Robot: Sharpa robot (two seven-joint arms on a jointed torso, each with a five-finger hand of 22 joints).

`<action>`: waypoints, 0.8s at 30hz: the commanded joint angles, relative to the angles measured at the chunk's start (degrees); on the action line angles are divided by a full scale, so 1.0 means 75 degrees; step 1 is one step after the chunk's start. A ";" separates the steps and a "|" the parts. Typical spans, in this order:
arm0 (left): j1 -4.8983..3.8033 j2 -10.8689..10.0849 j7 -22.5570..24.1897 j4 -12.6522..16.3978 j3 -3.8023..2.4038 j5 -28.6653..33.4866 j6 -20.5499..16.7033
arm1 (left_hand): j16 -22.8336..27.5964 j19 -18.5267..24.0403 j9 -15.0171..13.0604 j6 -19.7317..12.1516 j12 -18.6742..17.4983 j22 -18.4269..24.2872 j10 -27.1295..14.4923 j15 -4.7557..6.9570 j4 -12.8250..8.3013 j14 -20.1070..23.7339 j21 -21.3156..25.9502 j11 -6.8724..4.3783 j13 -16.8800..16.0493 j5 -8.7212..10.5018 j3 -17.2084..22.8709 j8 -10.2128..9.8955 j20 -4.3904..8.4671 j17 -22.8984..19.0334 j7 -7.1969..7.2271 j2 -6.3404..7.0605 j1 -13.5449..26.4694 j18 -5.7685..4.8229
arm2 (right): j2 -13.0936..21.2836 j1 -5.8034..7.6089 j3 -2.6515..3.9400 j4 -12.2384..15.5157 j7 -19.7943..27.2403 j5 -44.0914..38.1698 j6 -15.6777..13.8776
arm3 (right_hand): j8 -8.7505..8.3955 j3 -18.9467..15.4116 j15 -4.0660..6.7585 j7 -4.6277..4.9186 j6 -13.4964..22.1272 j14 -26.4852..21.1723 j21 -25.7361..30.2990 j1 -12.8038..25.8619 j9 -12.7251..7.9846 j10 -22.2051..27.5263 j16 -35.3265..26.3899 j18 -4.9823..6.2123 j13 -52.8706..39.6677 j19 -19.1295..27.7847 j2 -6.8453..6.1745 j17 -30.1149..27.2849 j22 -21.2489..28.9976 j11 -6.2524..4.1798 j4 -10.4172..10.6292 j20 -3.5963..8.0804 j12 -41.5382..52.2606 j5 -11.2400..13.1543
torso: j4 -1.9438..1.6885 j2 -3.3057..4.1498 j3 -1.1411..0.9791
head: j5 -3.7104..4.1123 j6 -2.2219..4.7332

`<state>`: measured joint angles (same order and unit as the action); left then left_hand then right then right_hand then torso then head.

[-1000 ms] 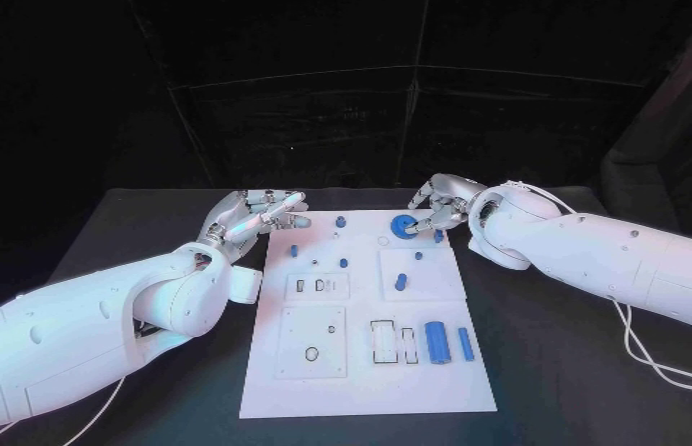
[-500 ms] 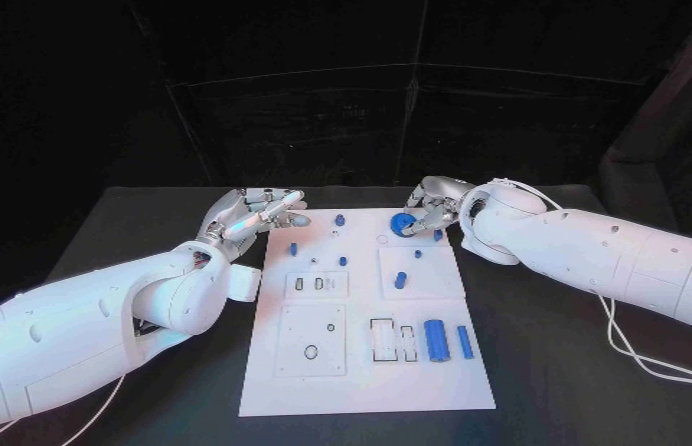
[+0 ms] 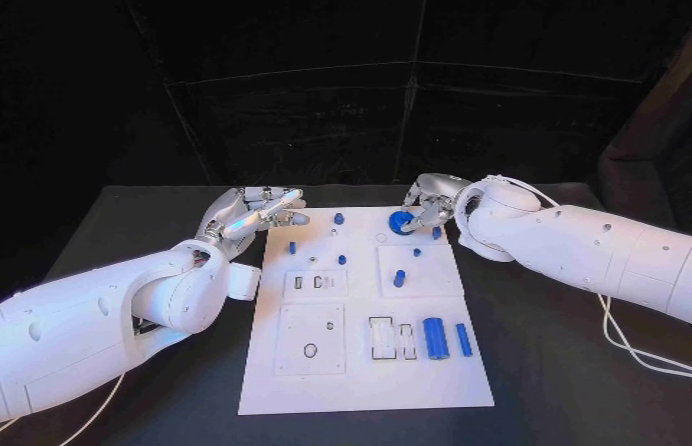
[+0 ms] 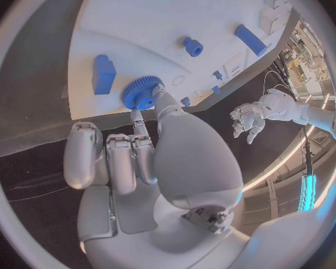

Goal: Assemble the parts on the task board

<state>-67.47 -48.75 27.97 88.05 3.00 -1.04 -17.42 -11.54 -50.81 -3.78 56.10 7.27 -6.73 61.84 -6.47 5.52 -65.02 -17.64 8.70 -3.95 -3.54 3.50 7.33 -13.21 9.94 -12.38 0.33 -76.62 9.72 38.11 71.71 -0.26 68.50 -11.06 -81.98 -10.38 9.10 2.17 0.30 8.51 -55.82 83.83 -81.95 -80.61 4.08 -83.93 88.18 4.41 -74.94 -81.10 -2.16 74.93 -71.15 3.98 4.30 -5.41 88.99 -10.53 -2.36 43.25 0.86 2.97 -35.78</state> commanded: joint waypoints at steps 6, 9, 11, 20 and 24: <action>-0.0011 0.0009 0.0010 0.0002 -0.0006 -0.0030 0.0115 | 0.0048 -0.0033 0.0004 0.0012 -0.0023 0.0006 0.0003 -0.0010 -0.0046 -0.0023 0.0036 0.0075 0.0011 0.0044 -0.0012 -0.0042 0.0005 0.0007 -0.0034 -0.0048 -0.0017 0.0109 | -0.0061 -0.0010 -0.0015 0.0087 -0.0086 -0.0893 -0.0686 | 0.0086 0.0271 0.0138 -0.0111 -0.0386 0.0690 -0.0112 -0.0007 0.0013 -0.0809 0.0033 -0.0114 -0.2008 -0.0133 0.0136 0.1350 -0.0198 -0.0138 -0.0064 0.0067 0.0135 0.0061 | 0.0004 -0.0001 0.0000 | 0.0018 -0.0003; -0.0011 0.0010 0.0007 0.0003 -0.0006 -0.0030 0.0118 | 0.0048 -0.0033 0.0004 0.0012 -0.0023 0.0006 0.0003 -0.0010 -0.0046 -0.0023 0.0036 0.0075 0.0011 0.0044 -0.0012 -0.0042 0.0005 0.0007 -0.0034 -0.0048 -0.0017 0.0109 | -0.0057 -0.0012 -0.0015 0.0167 -0.0046 -0.0984 -0.0913 | 0.0085 0.0396 0.0172 -0.0149 -0.0479 0.0693 -0.0152 0.0013 0.0005 -0.0809 0.0039 -0.0131 -0.2008 -0.0172 0.0192 0.1368 -0.0282 -0.0176 -0.0087 0.0101 0.0135 -0.0021 | -0.0003 -0.0005 0.0001 | 0.0018 0.0006; -0.0011 0.0009 0.0004 0.0003 -0.0006 -0.0030 0.0120 | 0.0048 -0.0033 0.0004 0.0012 -0.0023 0.0006 0.0003 -0.0010 -0.0046 -0.0023 0.0036 0.0075 0.0011 0.0044 -0.0012 -0.0042 0.0005 0.0007 -0.0034 -0.0048 -0.0017 0.0109 | -0.0043 -0.0013 -0.0015 0.0245 -0.0016 -0.1020 -0.0984 | 0.0077 0.0460 0.0187 -0.0165 -0.0520 0.0696 -0.0169 0.0040 -0.0001 -0.0809 0.0042 -0.0138 -0.2008 -0.0189 0.0214 0.1380 -0.0317 -0.0191 -0.0093 0.0116 0.0135 -0.0071 | -0.0004 -0.0005 0.0000 | 0.0011 0.0007; -0.0011 -0.0004 -0.0007 0.0015 -0.0006 -0.0030 0.0129 | 0.0048 -0.0033 0.0004 0.0012 -0.0023 0.0006 0.0003 -0.0010 -0.0046 -0.0023 0.0036 0.0075 0.0011 0.0044 -0.0012 -0.0042 0.0005 0.0007 -0.0034 -0.0048 -0.0017 0.0109 | 0.0073 -0.0014 -0.0013 0.0898 -0.0002 -0.0979 -0.1162 | 0.0006 0.0603 0.0208 -0.0184 -0.0583 0.0696 -0.0193 0.0265 -0.0028 -0.0809 0.0041 -0.0147 -0.2008 -0.0207 0.0208 0.1378 -0.0361 -0.0214 -0.0043 0.0147 0.0135 -0.0153 | -0.0011 -0.0010 0.0011 | -0.0033 0.0023; -0.0011 -0.0009 -0.0011 0.0019 -0.0006 -0.0030 0.0132 | 0.0048 -0.0033 0.0004 0.0012 -0.0023 0.0006 0.0003 -0.0010 -0.0046 -0.0023 0.0036 0.0075 0.0011 0.0044 -0.0012 -0.0042 0.0005 0.0007 -0.0034 -0.0048 -0.0017 0.0109 | -0.0043 -0.0013 -0.0013 0.1188 -0.0225 -0.1246 -0.1320 | -0.0023 0.0637 0.0207 -0.0184 -0.0582 0.0696 -0.0201 0.0328 -0.0034 -0.0809 0.0042 -0.0151 -0.2008 -0.0214 0.0188 0.1379 -0.0378 -0.0215 -0.0031 0.0149 0.0135 -0.0199 | -0.0012 -0.0003 0.0012 | -0.0059 0.0034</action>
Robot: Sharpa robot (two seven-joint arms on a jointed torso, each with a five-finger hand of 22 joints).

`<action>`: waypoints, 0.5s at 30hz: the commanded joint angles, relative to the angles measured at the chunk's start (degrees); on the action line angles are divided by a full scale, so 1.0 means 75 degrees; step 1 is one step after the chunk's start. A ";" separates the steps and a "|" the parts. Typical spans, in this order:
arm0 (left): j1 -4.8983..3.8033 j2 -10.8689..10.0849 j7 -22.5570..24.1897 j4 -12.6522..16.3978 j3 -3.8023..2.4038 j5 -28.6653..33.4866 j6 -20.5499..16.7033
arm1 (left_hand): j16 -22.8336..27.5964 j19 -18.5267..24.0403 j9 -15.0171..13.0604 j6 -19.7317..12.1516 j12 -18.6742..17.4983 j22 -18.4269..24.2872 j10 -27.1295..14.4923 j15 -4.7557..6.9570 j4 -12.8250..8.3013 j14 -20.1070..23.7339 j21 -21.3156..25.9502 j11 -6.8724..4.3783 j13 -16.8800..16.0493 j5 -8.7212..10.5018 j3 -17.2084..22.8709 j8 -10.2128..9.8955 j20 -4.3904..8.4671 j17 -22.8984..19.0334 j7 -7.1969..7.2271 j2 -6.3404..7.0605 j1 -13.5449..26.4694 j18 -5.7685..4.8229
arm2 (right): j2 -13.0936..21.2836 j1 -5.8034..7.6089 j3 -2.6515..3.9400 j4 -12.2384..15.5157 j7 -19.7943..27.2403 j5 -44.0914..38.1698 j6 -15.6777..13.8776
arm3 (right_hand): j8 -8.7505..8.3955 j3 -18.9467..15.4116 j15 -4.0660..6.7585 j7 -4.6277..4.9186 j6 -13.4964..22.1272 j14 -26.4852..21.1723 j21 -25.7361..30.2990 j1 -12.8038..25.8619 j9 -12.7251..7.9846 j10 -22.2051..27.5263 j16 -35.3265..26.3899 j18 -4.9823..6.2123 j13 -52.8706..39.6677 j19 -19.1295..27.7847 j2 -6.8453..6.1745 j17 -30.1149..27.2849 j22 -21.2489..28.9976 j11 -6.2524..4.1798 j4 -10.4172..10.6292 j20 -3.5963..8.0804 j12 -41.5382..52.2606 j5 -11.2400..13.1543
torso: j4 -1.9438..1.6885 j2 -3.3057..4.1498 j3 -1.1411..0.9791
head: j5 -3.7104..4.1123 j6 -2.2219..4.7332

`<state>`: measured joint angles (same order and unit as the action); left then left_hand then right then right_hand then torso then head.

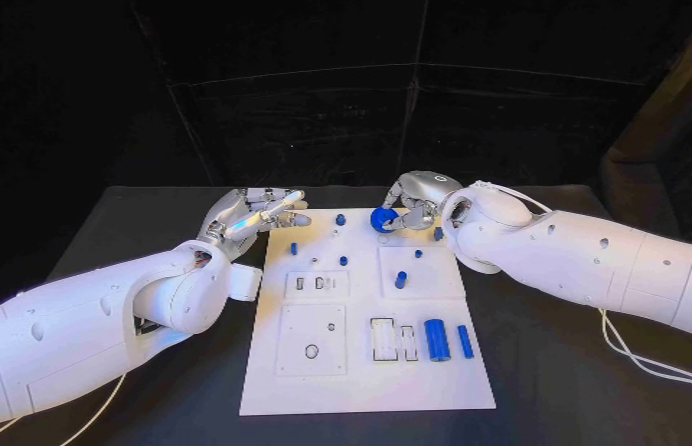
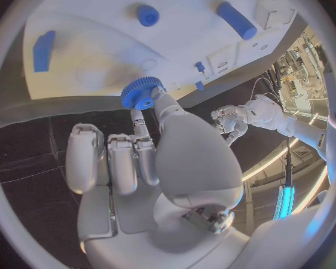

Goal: Assemble the parts on the task board

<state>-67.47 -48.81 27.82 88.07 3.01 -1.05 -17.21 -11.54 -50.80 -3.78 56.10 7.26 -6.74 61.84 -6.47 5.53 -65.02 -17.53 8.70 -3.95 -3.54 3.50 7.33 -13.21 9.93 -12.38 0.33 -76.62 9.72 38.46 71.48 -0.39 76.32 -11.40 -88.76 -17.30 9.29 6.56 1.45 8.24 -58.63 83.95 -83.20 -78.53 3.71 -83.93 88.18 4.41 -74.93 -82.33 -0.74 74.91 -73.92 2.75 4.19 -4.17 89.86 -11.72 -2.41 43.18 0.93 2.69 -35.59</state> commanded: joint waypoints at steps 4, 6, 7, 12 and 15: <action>-0.0011 0.0006 0.0001 0.0009 -0.0006 -0.0030 0.0109 | 0.0048 -0.0033 0.0004 0.0012 -0.0022 0.0008 0.0004 -0.0010 -0.0046 -0.0023 0.0022 0.0075 0.0011 0.0044 -0.0012 -0.0042 0.0005 0.0008 -0.0033 -0.0048 -0.0017 0.0109 | -0.0386 0.0019 0.0004 0.0162 -0.0514 -0.0729 -0.0489 | -0.0094 0.0136 0.0050 -0.0149 -0.0210 0.0673 -0.0046 0.0112 0.0010 -0.0809 0.0029 -0.0157 -0.2009 -0.0059 -0.0024 0.1347 -0.0033 -0.0056 -0.0020 -0.0016 0.0019 -0.0134 | -0.0018 0.0011 0.0006 | -0.0031 0.0013; -0.0012 0.0011 -0.0001 0.0004 -0.0006 -0.0030 0.0108 | 0.0048 -0.0033 0.0004 0.0012 -0.0022 0.0008 0.0004 -0.0010 -0.0046 -0.0023 0.0022 0.0075 0.0011 0.0044 -0.0012 -0.0042 0.0005 0.0008 -0.0033 -0.0048 -0.0017 0.0109 | -0.0561 0.0018 0.0002 0.0107 -0.0628 -0.0860 -0.0487 | -0.0102 0.0145 0.0049 -0.0147 -0.0207 0.0671 -0.0053 0.0124 0.0009 -0.0809 0.0026 -0.0160 -0.2009 -0.0067 -0.0029 0.1336 -0.0050 -0.0055 -0.0018 -0.0017 0.0019 -0.0142 | -0.0014 0.0009 0.0008 | -0.0032 0.0006; -0.0012 0.0015 -0.0001 0.0001 -0.0006 -0.0030 0.0108 | 0.0048 -0.0033 0.0004 0.0012 -0.0022 0.0008 0.0004 -0.0010 -0.0046 -0.0023 0.0022 0.0075 0.0011 0.0044 -0.0012 -0.0042 0.0005 0.0008 -0.0033 -0.0048 -0.0017 0.0109 | -0.0638 0.0015 0.0001 0.0078 -0.0669 -0.0904 -0.0480 | -0.0117 0.0159 0.0047 -0.0144 -0.0201 0.0670 -0.0058 0.0148 0.0007 -0.0809 0.0023 -0.0162 -0.2009 -0.0072 -0.0038 0.1329 -0.0062 -0.0053 -0.0012 -0.0018 0.0019 -0.0150 | -0.0012 0.0010 0.0005 | -0.0038 0.0005; -0.0012 0.0031 -0.0003 -0.0014 -0.0006 -0.0030 0.0105 | 0.0048 -0.0033 0.0004 0.0012 -0.0022 0.0008 0.0004 -0.0010 -0.0046 -0.0023 0.0022 0.0075 0.0011 0.0044 -0.0012 -0.0042 0.0005 0.0008 -0.0033 -0.0048 -0.0017 0.0109 | -0.1031 -0.0043 -0.0001 -0.0094 -0.0789 -0.1059 -0.0390 | -0.0136 0.0178 0.0043 -0.0139 -0.0191 0.0665 -0.0062 0.0175 0.0005 -0.0809 0.0016 -0.0165 -0.2009 -0.0077 -0.0049 0.1308 -0.0071 -0.0050 -0.0007 -0.0020 0.0019 -0.0156 | -0.0018 0.0013 -0.0004 | -0.0049 -0.0026; -0.0012 0.0036 -0.0004 -0.0020 -0.0006 -0.0030 0.0103 | 0.0048 -0.0033 0.0004 0.0012 -0.0022 0.0008 0.0004 -0.0010 -0.0046 -0.0023 0.0022 0.0075 0.0011 0.0044 -0.0012 -0.0042 0.0005 0.0008 -0.0033 -0.0048 -0.0017 0.0109 | -0.1197 -0.0079 -0.0002 -0.0192 -0.0801 -0.1094 -0.0302 | -0.0145 0.0186 0.0042 -0.0137 -0.0185 0.0665 -0.0061 0.0184 0.0004 -0.0809 0.0016 -0.0164 -0.2009 -0.0075 -0.0055 0.1308 -0.0068 -0.0048 -0.0008 -0.0021 0.0019 -0.0158 | -0.0010 0.0009 -0.0004 | -0.0062 -0.0036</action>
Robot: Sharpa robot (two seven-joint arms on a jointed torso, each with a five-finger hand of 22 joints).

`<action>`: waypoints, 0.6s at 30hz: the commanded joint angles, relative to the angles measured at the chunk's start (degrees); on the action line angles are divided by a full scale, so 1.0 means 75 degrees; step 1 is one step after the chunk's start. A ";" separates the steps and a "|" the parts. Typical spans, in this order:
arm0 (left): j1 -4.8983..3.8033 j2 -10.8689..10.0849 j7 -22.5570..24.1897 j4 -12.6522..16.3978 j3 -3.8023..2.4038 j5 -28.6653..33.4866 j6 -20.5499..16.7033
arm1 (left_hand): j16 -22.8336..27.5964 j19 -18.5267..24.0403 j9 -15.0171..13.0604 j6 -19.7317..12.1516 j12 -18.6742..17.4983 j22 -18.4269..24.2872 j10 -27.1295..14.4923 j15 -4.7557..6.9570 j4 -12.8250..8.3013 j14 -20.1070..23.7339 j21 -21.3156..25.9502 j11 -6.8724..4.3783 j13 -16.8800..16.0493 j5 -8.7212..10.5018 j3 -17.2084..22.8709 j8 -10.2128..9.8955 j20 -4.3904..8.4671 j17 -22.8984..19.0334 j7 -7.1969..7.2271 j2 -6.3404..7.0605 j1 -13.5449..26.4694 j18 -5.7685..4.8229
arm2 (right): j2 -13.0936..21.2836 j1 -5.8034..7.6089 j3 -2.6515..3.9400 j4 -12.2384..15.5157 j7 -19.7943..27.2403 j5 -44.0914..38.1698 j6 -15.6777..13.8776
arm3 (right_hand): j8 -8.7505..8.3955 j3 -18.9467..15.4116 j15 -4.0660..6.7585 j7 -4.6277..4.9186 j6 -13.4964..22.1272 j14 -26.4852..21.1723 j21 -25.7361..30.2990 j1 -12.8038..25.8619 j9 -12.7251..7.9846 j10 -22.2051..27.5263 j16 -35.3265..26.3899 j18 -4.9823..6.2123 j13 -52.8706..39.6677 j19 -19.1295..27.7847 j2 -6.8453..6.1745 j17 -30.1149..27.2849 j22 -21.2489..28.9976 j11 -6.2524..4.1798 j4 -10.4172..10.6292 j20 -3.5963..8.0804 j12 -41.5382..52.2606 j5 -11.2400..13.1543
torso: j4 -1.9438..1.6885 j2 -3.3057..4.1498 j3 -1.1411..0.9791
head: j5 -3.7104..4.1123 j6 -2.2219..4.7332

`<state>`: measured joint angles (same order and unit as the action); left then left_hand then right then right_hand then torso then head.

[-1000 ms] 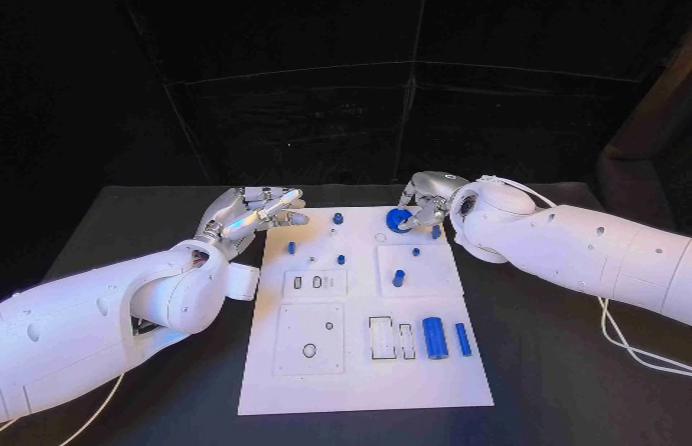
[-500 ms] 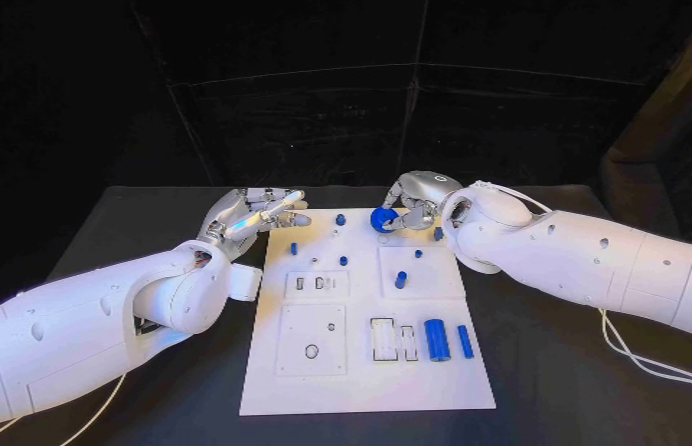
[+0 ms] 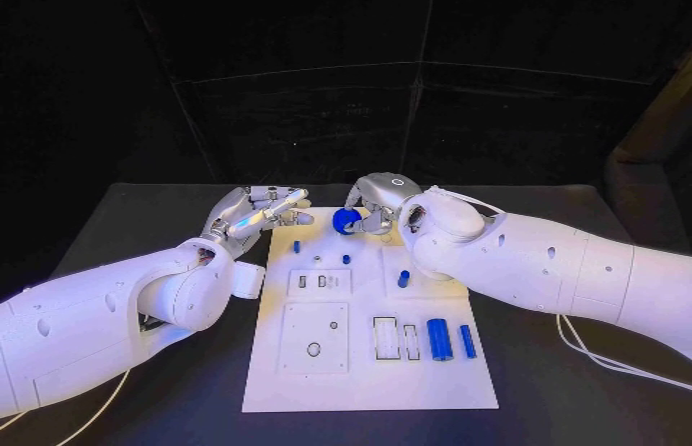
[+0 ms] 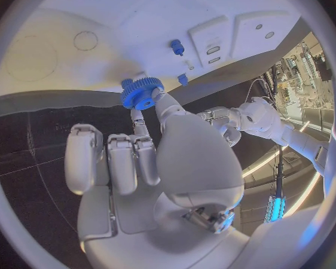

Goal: Assemble the parts on the task board

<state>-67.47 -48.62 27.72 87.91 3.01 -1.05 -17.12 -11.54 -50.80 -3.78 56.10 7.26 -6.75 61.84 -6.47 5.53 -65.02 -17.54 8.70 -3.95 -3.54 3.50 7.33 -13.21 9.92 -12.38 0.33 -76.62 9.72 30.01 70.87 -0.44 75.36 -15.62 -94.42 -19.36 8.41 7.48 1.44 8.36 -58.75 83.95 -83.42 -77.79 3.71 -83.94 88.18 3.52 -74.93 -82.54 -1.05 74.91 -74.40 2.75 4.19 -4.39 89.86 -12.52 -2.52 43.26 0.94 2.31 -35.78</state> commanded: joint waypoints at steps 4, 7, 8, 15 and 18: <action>-0.0012 0.0015 0.0009 -0.0003 -0.0006 -0.0029 0.0089 | 0.0048 -0.0033 0.0004 0.0012 -0.0022 0.0009 0.0004 -0.0010 -0.0046 -0.0023 0.0022 0.0075 0.0011 0.0044 -0.0012 -0.0042 0.0005 0.0009 -0.0034 -0.0048 -0.0017 0.0109 | -0.0260 -0.0036 0.0002 -0.0208 -0.0294 -0.0403 0.0146 | -0.0048 0.0076 0.0039 -0.0146 -0.0157 0.0664 -0.0031 0.0109 0.0004 -0.0809 0.0014 -0.0046 -0.2010 -0.0048 -0.0031 0.1303 -0.0007 -0.0045 -0.0007 0.0005 0.0019 -0.0048 | 0.0008 -0.0001 -0.0004 | -0.0024 -0.0027; -0.0013 0.0018 0.0007 -0.0005 -0.0006 -0.0029 0.0089 | 0.0048 -0.0033 0.0004 0.0012 -0.0022 0.0009 0.0004 -0.0010 -0.0046 -0.0023 0.0022 0.0075 0.0011 0.0044 -0.0012 -0.0042 0.0005 0.0009 -0.0034 -0.0048 -0.0017 0.0109 | -0.0355 -0.0049 0.0000 -0.0278 -0.0334 -0.0466 0.0280 | -0.0065 0.0084 0.0035 -0.0140 -0.0151 0.0665 -0.0031 0.0139 0.0004 -0.0809 0.0014 -0.0045 -0.2010 -0.0047 -0.0057 0.1305 -0.0006 -0.0038 -0.0005 0.0001 0.0019 -0.0041 | 0.0018 0.0000 -0.0008 | -0.0035 -0.0034; -0.0013 0.0019 0.0006 -0.0006 -0.0006 -0.0029 0.0090 | 0.0048 -0.0033 0.0004 0.0012 -0.0022 0.0009 0.0004 -0.0010 -0.0046 -0.0023 0.0022 0.0075 0.0011 0.0044 -0.0012 -0.0042 0.0005 0.0009 -0.0034 -0.0048 -0.0017 0.0109 | -0.0375 -0.0052 0.0000 -0.0289 -0.0340 -0.0476 0.0322 | -0.0071 0.0086 0.0034 -0.0138 -0.0149 0.0664 -0.0031 0.0149 0.0004 -0.0809 0.0013 -0.0046 -0.2010 -0.0047 -0.0066 0.1303 -0.0006 -0.0037 -0.0005 0.0000 0.0019 -0.0037 | 0.0021 0.0000 -0.0008 | -0.0040 -0.0040; -0.0013 0.0032 0.0001 -0.0014 -0.0006 -0.0029 0.0090 | 0.0048 -0.0033 0.0004 0.0012 -0.0022 0.0009 0.0004 -0.0010 -0.0046 -0.0023 0.0022 0.0075 0.0011 0.0044 -0.0012 -0.0042 0.0005 0.0009 -0.0034 -0.0048 -0.0017 0.0109 | -0.0498 -0.0080 -0.0009 -0.0354 -0.0346 -0.0514 0.0580 | -0.0135 0.0099 0.0017 -0.0115 -0.0118 0.0663 -0.0036 0.0252 0.0003 -0.0809 0.0011 -0.0048 -0.2010 -0.0050 -0.0164 0.1298 -0.0020 -0.0016 -0.0004 -0.0015 0.0019 0.0033 | 0.0026 -0.0003 -0.0012 | -0.0047 -0.0061; -0.0013 0.0035 0.0000 -0.0015 -0.0006 -0.0029 0.0091 | 0.0048 -0.0033 0.0004 0.0012 -0.0022 0.0009 0.0004 -0.0010 -0.0046 -0.0023 0.0022 0.0075 0.0011 0.0044 -0.0012 -0.0042 0.0005 0.0009 -0.0034 -0.0048 -0.0017 0.0109 | -0.0529 -0.0092 -0.0011 -0.0388 -0.0339 -0.0517 0.0574 | -0.0198 0.0107 0.0001 -0.0090 -0.0051 0.0661 -0.0038 0.0300 -0.0004 -0.0793 0.0006 -0.0050 -0.1988 -0.0051 -0.0210 0.1286 -0.0026 0.0004 -0.0003 -0.0026 -0.0004 0.0045 | 0.0022 -0.0001 -0.0015 | -0.0051 -0.0068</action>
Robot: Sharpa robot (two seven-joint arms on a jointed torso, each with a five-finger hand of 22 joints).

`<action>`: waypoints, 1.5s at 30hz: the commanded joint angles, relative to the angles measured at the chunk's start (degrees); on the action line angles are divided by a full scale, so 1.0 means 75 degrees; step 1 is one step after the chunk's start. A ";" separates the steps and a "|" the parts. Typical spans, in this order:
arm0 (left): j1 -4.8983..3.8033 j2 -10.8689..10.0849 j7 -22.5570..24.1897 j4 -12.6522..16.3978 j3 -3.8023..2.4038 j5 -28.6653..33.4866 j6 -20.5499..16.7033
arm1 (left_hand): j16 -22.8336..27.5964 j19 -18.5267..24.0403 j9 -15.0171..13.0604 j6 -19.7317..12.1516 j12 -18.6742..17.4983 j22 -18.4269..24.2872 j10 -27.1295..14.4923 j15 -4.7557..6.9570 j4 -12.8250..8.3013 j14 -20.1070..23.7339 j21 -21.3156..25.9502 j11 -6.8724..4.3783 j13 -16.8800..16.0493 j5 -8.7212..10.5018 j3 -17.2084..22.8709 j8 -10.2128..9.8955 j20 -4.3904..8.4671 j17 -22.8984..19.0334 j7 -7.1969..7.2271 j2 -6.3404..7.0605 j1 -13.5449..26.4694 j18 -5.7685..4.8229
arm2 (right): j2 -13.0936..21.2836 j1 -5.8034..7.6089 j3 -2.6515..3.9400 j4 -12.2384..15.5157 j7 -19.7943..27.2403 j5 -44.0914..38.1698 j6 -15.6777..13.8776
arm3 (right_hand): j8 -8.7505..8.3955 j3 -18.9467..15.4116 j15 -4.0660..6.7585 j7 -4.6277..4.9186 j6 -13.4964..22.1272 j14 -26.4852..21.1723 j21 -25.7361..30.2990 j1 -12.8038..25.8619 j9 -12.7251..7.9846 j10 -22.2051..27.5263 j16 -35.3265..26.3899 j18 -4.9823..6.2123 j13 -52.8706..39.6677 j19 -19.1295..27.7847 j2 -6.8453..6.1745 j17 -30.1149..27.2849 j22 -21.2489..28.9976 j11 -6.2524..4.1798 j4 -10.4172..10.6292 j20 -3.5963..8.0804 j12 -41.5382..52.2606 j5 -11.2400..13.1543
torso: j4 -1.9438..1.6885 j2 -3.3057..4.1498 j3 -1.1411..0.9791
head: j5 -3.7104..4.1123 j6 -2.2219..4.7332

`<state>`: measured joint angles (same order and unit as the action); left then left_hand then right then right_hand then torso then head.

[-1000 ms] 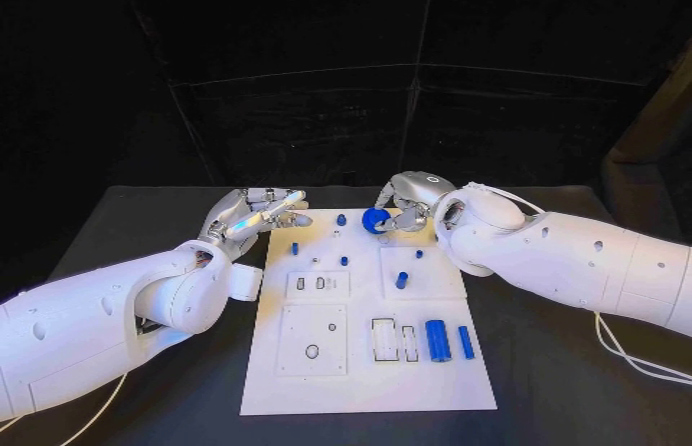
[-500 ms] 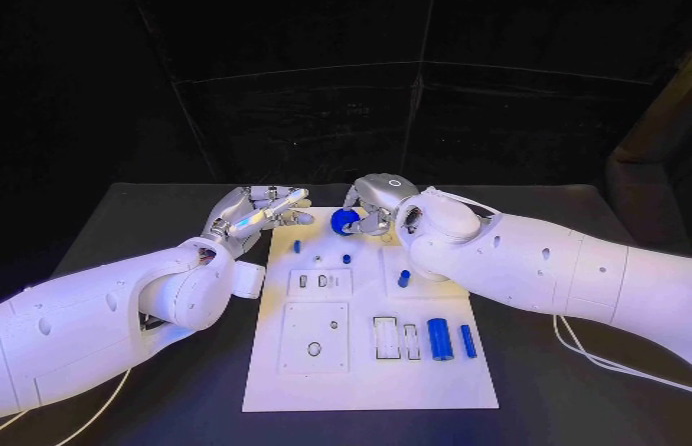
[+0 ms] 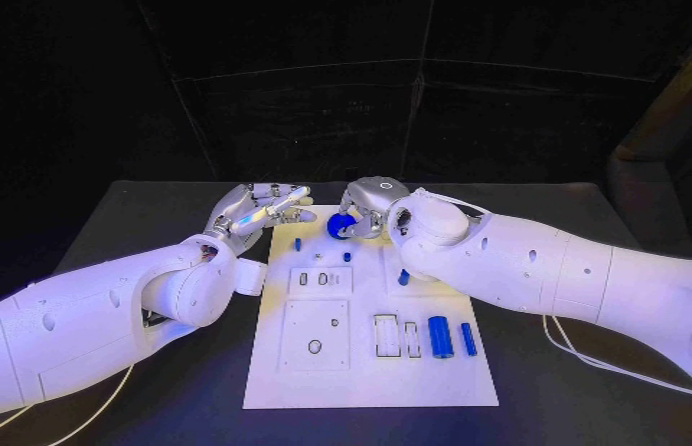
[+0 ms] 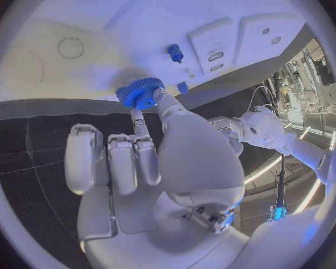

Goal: Assemble the parts on the task board

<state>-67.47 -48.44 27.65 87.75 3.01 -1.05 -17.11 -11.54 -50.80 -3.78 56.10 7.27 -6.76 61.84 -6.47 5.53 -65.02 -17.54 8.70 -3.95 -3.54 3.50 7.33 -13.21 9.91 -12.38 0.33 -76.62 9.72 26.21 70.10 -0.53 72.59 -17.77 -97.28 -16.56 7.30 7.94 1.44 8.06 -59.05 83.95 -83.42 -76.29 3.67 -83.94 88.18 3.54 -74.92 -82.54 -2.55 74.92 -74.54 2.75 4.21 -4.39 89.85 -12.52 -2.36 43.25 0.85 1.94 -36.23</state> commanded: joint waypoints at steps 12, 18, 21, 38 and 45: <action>-0.0013 0.0018 -0.0025 -0.0002 -0.0006 -0.0029 0.0110 | 0.0048 -0.0033 0.0004 0.0012 -0.0023 0.0010 0.0003 -0.0010 -0.0046 -0.0023 0.0022 0.0075 0.0011 0.0044 -0.0012 -0.0042 0.0004 0.0010 -0.0033 -0.0048 -0.0017 0.0109 | -0.0138 -0.0002 -0.0001 -0.0184 0.0006 -0.0050 0.0215 | -0.0489 -0.0259 -0.0197 0.0181 0.0711 0.0643 0.0008 0.0809 0.0012 -0.0459 -0.0024 -0.0034 -0.1556 0.0012 -0.0476 0.1213 0.0075 0.0225 0.0376 -0.0215 -0.0492 0.0231 | 0.0001 -0.0002 -0.0001 | -0.0025 -0.0018; -0.0013 0.0016 -0.0033 -0.0004 -0.0006 -0.0029 0.0108 | 0.0069 -0.0035 0.0003 0.0018 -0.0043 0.0022 0.0012 -0.0012 -0.0068 -0.0026 0.0033 0.0076 0.0009 0.0047 -0.0019 -0.0055 0.0002 0.0020 -0.0034 -0.0056 -0.0015 0.0110 | -0.0151 -0.0002 -0.0001 -0.0216 0.0064 0.0081 0.0432 | -0.0473 -0.0690 -0.0222 0.0199 0.0746 0.0647 0.0004 0.1181 0.0025 -0.0458 -0.0016 -0.0034 -0.1562 0.0013 -0.0570 0.1237 0.0065 0.0250 0.0986 -0.0250 -0.0493 0.0045 | 0.0006 0.0000 -0.0002 | -0.0032 -0.0026; -0.0013 0.0014 -0.0036 -0.0004 -0.0006 -0.0029 0.0105 | 0.0069 -0.0035 0.0003 0.0018 -0.0043 0.0022 0.0012 -0.0012 -0.0068 -0.0026 0.0033 0.0076 0.0009 0.0047 -0.0019 -0.0055 0.0002 0.0020 -0.0034 -0.0056 -0.0015 0.0110 | -0.0146 -0.0002 -0.0001 -0.0225 0.0090 0.0177 0.0566 | -0.0451 -0.0835 -0.0217 0.0185 0.0679 0.0648 -0.0004 0.1263 0.0036 -0.0471 -0.0014 -0.0036 -0.1579 0.0006 -0.0487 0.1244 0.0048 0.0238 0.1177 -0.0247 -0.0476 -0.0064 | 0.0003 -0.0001 0.0002 | -0.0025 -0.0029; -0.0013 0.0016 -0.0051 -0.0011 -0.0006 -0.0029 0.0094 | 0.0069 -0.0035 0.0003 0.0018 -0.0043 0.0022 0.0012 -0.0012 -0.0068 -0.0026 0.0033 0.0076 0.0009 0.0047 -0.0019 -0.0055 0.0002 0.0020 -0.0034 -0.0056 -0.0015 0.0110 | -0.0101 -0.0001 -0.0002 -0.0347 0.0113 0.0511 0.0838 | -0.0509 -0.1097 -0.0228 0.0214 0.0813 0.0661 -0.0044 0.1385 0.0005 -0.0515 0.0007 -0.0054 -0.1639 -0.0032 -0.0228 0.1304 -0.0035 0.0260 0.1513 -0.0250 -0.0414 -0.0149 | 0.0001 -0.0001 -0.0007 | -0.0004 -0.0029; -0.0013 0.0000 -0.0053 -0.0007 -0.0006 -0.0029 0.0086 | 0.0071 -0.0035 0.0003 0.0018 -0.0044 0.0022 0.0012 -0.0012 -0.0069 -0.0026 0.0034 0.0076 0.0009 0.0047 -0.0020 -0.0056 0.0002 0.0020 -0.0035 -0.0057 -0.0014 0.0110 | -0.0009 -0.0002 -0.0003 -0.0301 0.0123 0.0548 0.0661 | -0.0507 -0.1103 -0.0233 0.0220 0.0834 0.0664 -0.0054 0.1363 0.0006 -0.0525 0.0011 -0.0059 -0.1652 -0.0043 -0.0197 0.1317 -0.0058 0.0265 0.1515 -0.0254 -0.0399 -0.0170 | 0.0009 -0.0003 -0.0004 | -0.0016 -0.0027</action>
<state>-67.48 -48.43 27.22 87.62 3.01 -1.06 -17.01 -11.10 -50.80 -3.78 56.10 7.27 -6.65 62.04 -6.47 5.29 -65.02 -17.54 8.91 -3.95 -3.54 3.27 7.11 -13.21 10.00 -12.38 0.33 -76.62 9.72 25.99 69.96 -0.57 70.16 -17.03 -93.78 -11.40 3.76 -0.34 0.09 9.66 -53.22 84.03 -83.64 -66.20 3.76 -83.93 88.18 3.55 -74.92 -82.63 -4.48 74.92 -74.93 4.41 15.18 -6.14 86.54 -13.51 -2.30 43.24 0.81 1.89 -36.45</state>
